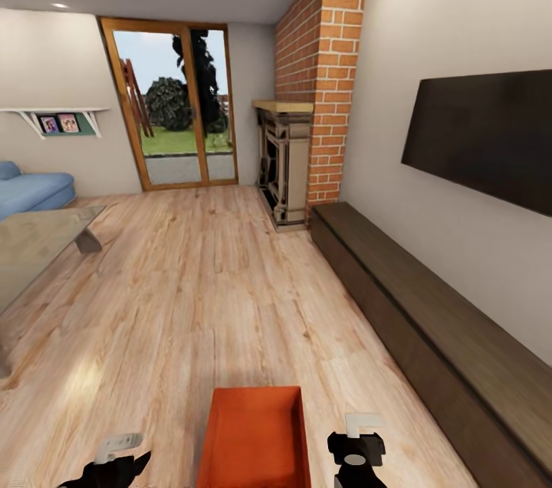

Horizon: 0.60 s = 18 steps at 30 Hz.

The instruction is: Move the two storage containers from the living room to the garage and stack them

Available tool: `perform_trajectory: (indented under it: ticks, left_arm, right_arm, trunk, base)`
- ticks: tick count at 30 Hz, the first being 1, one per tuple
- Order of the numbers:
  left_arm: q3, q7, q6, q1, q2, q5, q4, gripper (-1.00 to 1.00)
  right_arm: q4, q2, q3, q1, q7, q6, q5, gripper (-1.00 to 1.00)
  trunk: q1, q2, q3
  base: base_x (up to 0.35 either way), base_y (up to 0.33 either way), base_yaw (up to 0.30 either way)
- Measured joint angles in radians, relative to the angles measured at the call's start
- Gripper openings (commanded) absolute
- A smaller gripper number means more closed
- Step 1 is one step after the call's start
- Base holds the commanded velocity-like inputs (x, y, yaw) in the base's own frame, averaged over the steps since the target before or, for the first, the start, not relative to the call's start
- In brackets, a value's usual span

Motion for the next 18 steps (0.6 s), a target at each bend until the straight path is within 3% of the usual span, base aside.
perform_trajectory:
  ticks: [10, 18]
  left_arm:
    - [0.0, 0.001, 0.0, 0.0, -0.001, 0.0, 0.0, 1.0]
    - [0.0, 0.001, -0.01, 0.0, -0.001, -0.001, 0.0, 1.0]
  right_arm:
    - [0.0, 0.0, 0.001, 0.0, 0.0, 0.0, 0.0, 1.0]
    - [-0.001, 0.0, 0.0, 0.0, 0.0, -0.001, 0.0, 1.0]
  trunk:
    - [-0.001, 0.0, -0.014]
    - [0.0, 0.0, -0.016]
  base:
    - [0.24, 0.0, 0.121]
    - [0.054, 0.0, 0.016]
